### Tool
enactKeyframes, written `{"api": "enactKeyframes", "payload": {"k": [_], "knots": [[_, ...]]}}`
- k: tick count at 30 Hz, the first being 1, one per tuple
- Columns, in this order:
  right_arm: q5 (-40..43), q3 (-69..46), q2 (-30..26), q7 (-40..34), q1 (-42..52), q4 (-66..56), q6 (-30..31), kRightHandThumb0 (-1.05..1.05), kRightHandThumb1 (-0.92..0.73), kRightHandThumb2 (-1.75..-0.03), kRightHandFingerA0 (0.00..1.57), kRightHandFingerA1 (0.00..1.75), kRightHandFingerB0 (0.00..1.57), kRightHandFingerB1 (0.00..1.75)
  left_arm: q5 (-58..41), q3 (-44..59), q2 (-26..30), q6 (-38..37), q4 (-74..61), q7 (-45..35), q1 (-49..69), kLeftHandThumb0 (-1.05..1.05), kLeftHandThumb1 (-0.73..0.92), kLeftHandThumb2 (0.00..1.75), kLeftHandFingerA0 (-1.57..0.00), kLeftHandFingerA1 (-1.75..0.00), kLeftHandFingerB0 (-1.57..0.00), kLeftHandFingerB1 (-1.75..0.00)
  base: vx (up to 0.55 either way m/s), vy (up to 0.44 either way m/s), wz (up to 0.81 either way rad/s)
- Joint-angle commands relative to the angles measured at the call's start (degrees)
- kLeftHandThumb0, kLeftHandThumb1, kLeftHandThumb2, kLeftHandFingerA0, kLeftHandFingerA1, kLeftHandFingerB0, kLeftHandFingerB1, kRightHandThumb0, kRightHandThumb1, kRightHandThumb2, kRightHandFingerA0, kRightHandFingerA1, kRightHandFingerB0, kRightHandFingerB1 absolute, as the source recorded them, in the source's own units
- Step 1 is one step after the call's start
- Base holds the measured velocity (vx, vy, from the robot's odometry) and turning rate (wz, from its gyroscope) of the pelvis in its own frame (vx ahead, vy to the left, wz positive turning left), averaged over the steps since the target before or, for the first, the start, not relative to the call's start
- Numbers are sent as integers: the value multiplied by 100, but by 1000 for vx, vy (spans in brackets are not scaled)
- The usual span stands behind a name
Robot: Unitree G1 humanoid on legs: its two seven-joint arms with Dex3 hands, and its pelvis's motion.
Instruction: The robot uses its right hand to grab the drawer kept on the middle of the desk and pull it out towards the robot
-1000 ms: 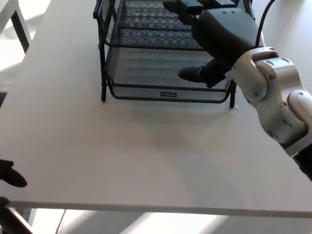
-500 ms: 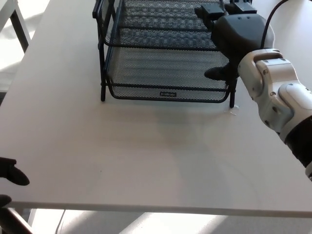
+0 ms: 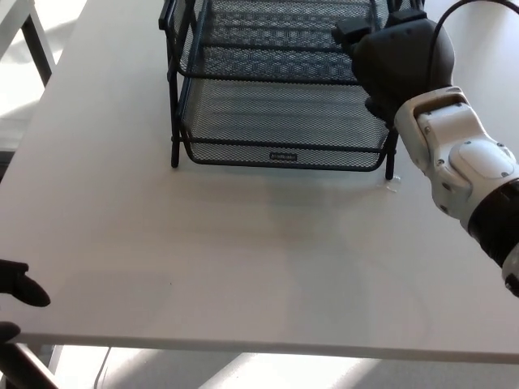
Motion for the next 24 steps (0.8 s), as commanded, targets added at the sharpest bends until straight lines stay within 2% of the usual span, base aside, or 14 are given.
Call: {"api": "enactKeyframes", "payload": {"k": [1,3,6,8,10,14,20,24], "knots": [[-712,426,-344,-2357,-224,670,-1123,-37,-50,-59,99,150,77,50,106,-6,66,-61,11,-128,-94,-30,57,57,-80,-92,-82,-61,0,0,0],[-703,440,-311,-2411,-214,698,-1123,-40,-51,-60,98,156,85,53,100,4,74,-85,45,-118,-100,-30,57,57,-80,-91,-82,-61,0,0,0],[-746,514,-296,-2570,-227,760,-1141,-38,-53,-56,95,149,92,58,90,17,82,-117,62,-108,-91,-30,57,57,-80,-90,-82,-60,0,0,0],[-708,507,-286,-2740,-209,786,-1259,-36,-53,-57,90,153,96,69,108,22,90,-151,37,-90,-87,-28,56,57,-81,-87,-83,-59,0,0,0],[-681,504,-283,-2747,-207,802,-1312,-36,-53,-58,89,147,94,71,107,20,90,-151,46,-92,-89,-29,56,57,-81,-88,-83,-59,0,0,0],[-630,460,-270,-2779,-194,824,-1377,-39,-54,-56,87,154,92,76,97,21,79,-154,58,-86,-97,-30,56,57,-81,-93,-83,-61,0,0,0],[-644,457,-256,-3111,-202,973,-1435,-41,-52,-56,92,151,94,73,95,13,77,-210,103,-71,-122,-28,55,57,-81,-93,-83,-61,0,0,0],[-635,436,-214,-3238,-162,999,-1375,-43,-52,-56,92,156,96,73,97,32,86,-152,51,-95,-50,-28,56,57,-81,-92,-83,-61,0,0,0]]}}
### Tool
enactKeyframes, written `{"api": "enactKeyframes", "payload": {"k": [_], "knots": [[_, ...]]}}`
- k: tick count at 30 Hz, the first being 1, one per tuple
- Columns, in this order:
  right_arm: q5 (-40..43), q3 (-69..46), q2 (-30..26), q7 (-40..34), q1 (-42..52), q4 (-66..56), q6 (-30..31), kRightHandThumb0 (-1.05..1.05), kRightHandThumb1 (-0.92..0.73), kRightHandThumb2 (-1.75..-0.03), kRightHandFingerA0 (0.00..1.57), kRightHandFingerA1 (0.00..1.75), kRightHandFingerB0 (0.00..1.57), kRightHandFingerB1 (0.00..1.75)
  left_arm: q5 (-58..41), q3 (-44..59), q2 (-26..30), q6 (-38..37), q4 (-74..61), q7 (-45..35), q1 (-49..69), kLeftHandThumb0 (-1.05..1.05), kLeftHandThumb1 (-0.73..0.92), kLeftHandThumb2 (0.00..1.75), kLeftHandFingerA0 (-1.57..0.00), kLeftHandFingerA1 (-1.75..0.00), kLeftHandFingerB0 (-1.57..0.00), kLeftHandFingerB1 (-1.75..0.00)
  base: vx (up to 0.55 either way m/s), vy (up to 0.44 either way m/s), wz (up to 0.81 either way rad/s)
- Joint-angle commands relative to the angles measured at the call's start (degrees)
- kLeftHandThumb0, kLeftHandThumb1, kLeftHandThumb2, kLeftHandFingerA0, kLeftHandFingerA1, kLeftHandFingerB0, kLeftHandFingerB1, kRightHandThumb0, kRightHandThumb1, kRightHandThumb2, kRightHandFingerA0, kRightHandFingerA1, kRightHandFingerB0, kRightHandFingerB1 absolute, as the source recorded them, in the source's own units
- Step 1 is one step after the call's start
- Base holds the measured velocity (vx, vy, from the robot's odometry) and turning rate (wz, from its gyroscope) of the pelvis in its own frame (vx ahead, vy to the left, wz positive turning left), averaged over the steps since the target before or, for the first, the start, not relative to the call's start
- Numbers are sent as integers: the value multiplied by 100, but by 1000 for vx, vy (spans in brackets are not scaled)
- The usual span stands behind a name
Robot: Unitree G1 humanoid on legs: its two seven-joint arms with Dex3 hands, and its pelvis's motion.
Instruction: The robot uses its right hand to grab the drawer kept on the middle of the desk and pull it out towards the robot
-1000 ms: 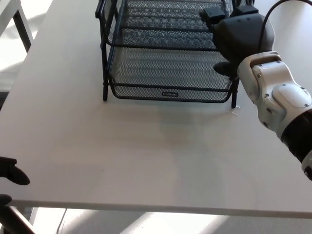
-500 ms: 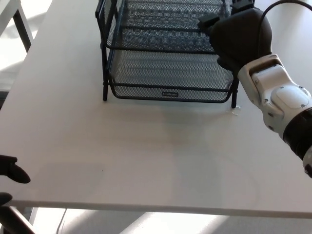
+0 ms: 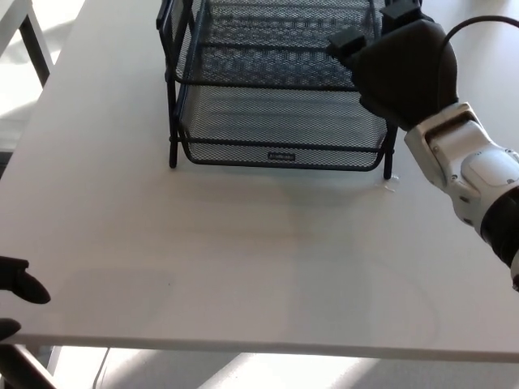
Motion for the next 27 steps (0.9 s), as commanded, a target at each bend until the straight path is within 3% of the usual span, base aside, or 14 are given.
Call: {"api": "enactKeyframes", "payload": {"k": [1,13,20,27], "knots": [[-263,24,-135,-1066,-99,168,-377,-43,-52,-56,92,156,95,73,100,36,84,-129,30,-93,1,-28,55,57,-81,-90,-84,-59,0,0,0],[-367,-216,-784,-1937,741,-949,-591,-43,-49,-55,96,150,97,66,103,18,51,-157,86,-74,-28,-29,55,57,-81,-89,-83,-58,0,0,0],[-508,-593,-1460,-1925,1919,-2781,-547,-45,-50,-55,92,155,95,63,114,28,59,-142,58,-90,-18,-28,56,57,-80,-89,-82,-57,0,0,0],[-637,-1010,-1745,-1976,2897,-4038,-397,-45,-54,-56,95,151,94,64,99,46,98,-73,38,-146,-25,-29,56,57,-80,-89,-82,-58,0,0,0]]}}
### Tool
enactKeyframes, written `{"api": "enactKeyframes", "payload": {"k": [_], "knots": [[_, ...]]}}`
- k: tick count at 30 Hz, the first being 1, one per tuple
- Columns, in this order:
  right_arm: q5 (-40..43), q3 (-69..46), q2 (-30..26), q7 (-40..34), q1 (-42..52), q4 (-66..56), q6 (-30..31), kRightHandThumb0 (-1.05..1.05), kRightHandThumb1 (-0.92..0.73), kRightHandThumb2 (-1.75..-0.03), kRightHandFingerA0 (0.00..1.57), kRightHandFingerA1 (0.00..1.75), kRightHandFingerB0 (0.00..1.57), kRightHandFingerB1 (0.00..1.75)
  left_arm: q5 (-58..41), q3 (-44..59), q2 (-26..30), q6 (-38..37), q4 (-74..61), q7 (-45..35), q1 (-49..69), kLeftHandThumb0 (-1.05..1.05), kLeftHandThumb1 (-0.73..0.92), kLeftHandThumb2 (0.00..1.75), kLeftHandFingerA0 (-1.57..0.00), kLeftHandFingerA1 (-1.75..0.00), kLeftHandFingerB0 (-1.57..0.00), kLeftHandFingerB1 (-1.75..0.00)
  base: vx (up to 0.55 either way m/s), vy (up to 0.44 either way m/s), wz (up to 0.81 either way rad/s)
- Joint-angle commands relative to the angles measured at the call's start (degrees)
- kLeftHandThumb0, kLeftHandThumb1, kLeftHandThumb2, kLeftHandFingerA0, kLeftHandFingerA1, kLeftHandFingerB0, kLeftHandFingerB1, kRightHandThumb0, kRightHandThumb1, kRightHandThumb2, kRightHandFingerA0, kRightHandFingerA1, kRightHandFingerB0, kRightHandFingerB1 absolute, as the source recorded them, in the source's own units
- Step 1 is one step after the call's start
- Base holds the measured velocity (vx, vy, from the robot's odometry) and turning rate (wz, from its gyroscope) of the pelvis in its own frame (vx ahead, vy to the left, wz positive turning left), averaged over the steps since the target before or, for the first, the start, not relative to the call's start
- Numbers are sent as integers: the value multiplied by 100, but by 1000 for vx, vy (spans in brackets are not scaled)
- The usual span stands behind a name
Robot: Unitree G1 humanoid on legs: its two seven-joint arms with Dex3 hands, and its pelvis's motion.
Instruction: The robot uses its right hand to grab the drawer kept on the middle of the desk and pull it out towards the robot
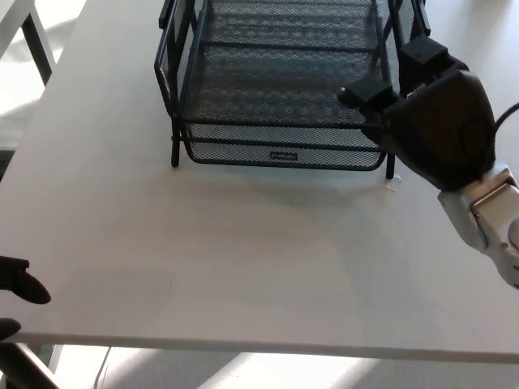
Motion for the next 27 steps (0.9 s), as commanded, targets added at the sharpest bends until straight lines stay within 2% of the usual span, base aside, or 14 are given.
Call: {"api": "enactKeyframes", "payload": {"k": [1,11,13,14,15,17,18,19,21,23,24,25,26,27], "knots": [[-206,-489,-512,-329,978,-1177,-21,-44,-54,-57,95,150,93,65,75,34,90,-66,51,-119,-12,-29,56,57,-80,-90,-82,-58,0,0,0],[-486,-1108,-541,-165,2033,-2297,54,-42,-56,-62,91,151,88,72,-24,42,83,-53,81,-208,-23,-29,57,57,-80,-87,-82,-58,0,0,0],[-504,-1226,-602,-53,2250,-2570,6,-41,-57,-62,91,147,88,71,40,44,95,-72,76,-181,-24,-29,56,57,-80,-88,-82,-59,0,0,0],[-473,-1319,-657,25,2482,-2832,-57,-48,-41,-82,105,126,83,76,57,55,96,-174,118,-137,-8,-30,56,57,-79,-90,-82,-60,0,0,0],[-496,-1380,-670,18,2573,-2929,-87,-41,-57,-59,94,137,91,68,57,59,91,-194,130,-130,-10,-30,57,57,-80,-91,-82,-61,0,0,0],[-540,-1468,-678,3,2683,-3042,-129,-41,-57,-59,94,137,91,68,55,61,83,-217,149,-122,-16,-30,57,57,-80,-91,-82,-61,0,0,0],[-536,-1501,-704,37,2755,-3097,-159,-49,-42,-85,106,126,82,77,38,75,105,-119,97,-187,26,-30,57,57,-78,-88,-81,-59,0,0,0],[-556,-1554,-696,78,2809,-3140,-193,-49,-42,-85,106,126,82,77,31,82,112,-80,76,-216,43,-30,57,57,-78,-88,-81,-59,0,0,0],[-532,-1615,-684,147,2873,-3176,-261,-48,-41,-83,105,127,83,77,61,92,107,-92,71,-189,46,-30,56,57,-79,-88,-81,-59,0,0,0],[-606,-1672,-666,272,2941,-3264,-205,-42,-55,-57,96,135,91,66,76,88,114,-162,108,-168,38,-29,56,57,-79,-88,-81,-58,0,0,0],[-588,-1691,-640,269,2948,-3252,-253,-49,-39,-82,103,121,85,74,84,87,103,-212,141,-133,29,-29,56,57,-80,-88,-82,-59,0,0,0],[-576,-1702,-627,272,2954,-3247,-279,-49,-39,-82,103,121,85,74,86,88,98,-232,154,-119,26,-29,56,57,-80,-88,-82,-59,0,0,0],[-589,-1729,-610,300,2967,-3253,-306,-40,-55,-56,96,138,91,66,97,88,103,-234,149,-121,28,-29,56,57,-79,-88,-81,-59,0,0,0],[-654,-1724,-581,285,2959,-3225,-289,-51,-40,-82,103,123,85,74,100,89,107,-233,143,-127,29,-29,56,57,-79,-88,-81,-60,0,0,0]]}}
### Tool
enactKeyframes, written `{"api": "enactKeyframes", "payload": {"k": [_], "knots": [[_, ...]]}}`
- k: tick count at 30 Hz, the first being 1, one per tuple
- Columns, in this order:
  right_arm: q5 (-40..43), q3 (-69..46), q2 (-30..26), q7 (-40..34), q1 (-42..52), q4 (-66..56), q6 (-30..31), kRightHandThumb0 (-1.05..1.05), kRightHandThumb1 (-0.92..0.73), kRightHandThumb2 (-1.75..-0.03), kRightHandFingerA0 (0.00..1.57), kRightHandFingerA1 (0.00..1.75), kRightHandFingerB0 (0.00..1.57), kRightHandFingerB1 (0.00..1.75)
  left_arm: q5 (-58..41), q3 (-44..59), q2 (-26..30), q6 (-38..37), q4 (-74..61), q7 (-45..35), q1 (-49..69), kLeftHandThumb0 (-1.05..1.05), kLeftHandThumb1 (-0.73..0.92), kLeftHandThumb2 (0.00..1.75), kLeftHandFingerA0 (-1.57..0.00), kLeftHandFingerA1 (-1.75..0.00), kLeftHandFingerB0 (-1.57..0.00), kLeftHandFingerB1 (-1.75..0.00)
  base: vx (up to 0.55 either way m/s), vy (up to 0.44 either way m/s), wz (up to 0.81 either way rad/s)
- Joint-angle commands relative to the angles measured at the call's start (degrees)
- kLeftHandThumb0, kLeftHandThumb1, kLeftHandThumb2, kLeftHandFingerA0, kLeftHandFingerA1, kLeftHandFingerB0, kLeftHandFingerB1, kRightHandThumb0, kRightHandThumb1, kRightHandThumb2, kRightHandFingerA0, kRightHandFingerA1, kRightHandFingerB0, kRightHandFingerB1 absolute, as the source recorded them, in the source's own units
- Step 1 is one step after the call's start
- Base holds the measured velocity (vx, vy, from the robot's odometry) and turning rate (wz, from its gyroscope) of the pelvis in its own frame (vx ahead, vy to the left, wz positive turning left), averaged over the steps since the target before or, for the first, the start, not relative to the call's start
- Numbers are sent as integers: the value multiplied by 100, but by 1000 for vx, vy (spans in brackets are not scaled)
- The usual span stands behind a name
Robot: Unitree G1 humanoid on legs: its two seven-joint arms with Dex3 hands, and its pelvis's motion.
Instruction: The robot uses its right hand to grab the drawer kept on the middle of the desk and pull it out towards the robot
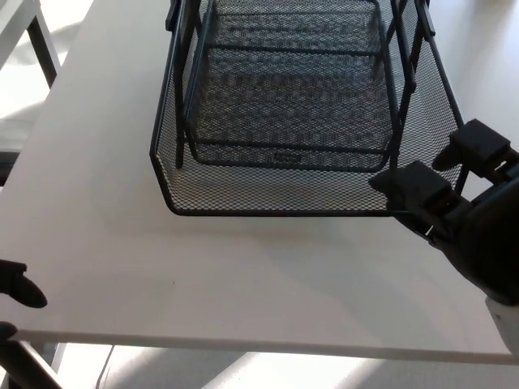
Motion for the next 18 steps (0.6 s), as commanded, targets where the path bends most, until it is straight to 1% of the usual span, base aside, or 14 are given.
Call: {"api": "enactKeyframes", "payload": {"k": [1,2,3,4,5,6,7,8,9,10,11,16,17,18], "knots": [[-204,-159,-28,87,89,53,43,-51,-40,-82,103,123,85,74,70,60,65,-140,44,-29,17,-29,56,57,-79,-88,-81,-60,0,0,0],[-210,-172,-16,111,95,45,37,-42,-53,-58,96,135,90,63,61,61,63,-111,36,-47,20,-28,56,57,-79,-88,-81,-58,0,0,0],[-215,-183,-3,142,102,34,35,-42,-53,-58,96,135,90,63,47,62,61,-66,22,-73,24,-28,56,57,-79,-88,-81,-58,0,0,0],[-211,-186,8,216,107,28,42,-40,-57,-58,94,133,88,60,48,72,55,16,-23,-92,46,-29,57,57,-78,-87,-80,-57,0,0,0],[69,-247,84,921,241,-185,193,-49,-66,-61,70,79,50,39,49,70,38,-78,35,-40,25,-28,56,57,-81,-87,-82,-57,0,0,0],[60,-264,96,940,249,-194,185,-49,-66,-61,70,79,50,39,49,70,37,-79,35,-41,25,-28,56,57,-81,-87,-82,-57,0,0,0],[125,-300,165,1262,306,-319,328,-59,-62,-58,44,50,18,33,66,62,48,-94,61,-37,16,-29,57,57,-80,-87,-81,-57,0,0,0],[19,-338,262,1947,415,-596,773,-89,-51,-82,9,23,0,4,112,58,84,-64,18,-59,29,-29,58,57,-77,-87,-80,-58,0,0,0],[14,-345,268,1962,421,-605,774,-89,-51,-82,9,23,0,4,112,58,84,-64,18,-58,29,-29,58,57,-77,-87,-80,-58,0,0,0],[-14,-366,273,2198,418,-684,888,-90,-52,-85,0,7,2,8,35,71,60,-71,7,-80,39,-28,57,57,-78,-85,-81,-57,0,0,0],[-60,-386,262,2363,411,-724,967,-93,-54,-87,0,9,0,10,39,63,50,-128,58,-48,20,-28,56,57,-79,-85,-81,-57,0,0,0],[-89,-436,259,2495,449,-813,1011,-94,-54,-88,0,7,0,11,109,50,42,-214,85,24,64,-28,56,57,-79,-87,-81,-58,0,0,0],[-51,-462,230,2580,424,-825,1000,-87,-42,-73,0,0,0,10,54,51,18,-116,55,-28,77,-28,56,57,-79,-84,-81,-58,0,0,0],[-52,-471,233,2608,426,-837,1001,-87,-42,-73,0,0,0,10,48,52,16,-105,52,-34,79,-28,56,57,-79,-84,-81,-58,0,0,0]]}}
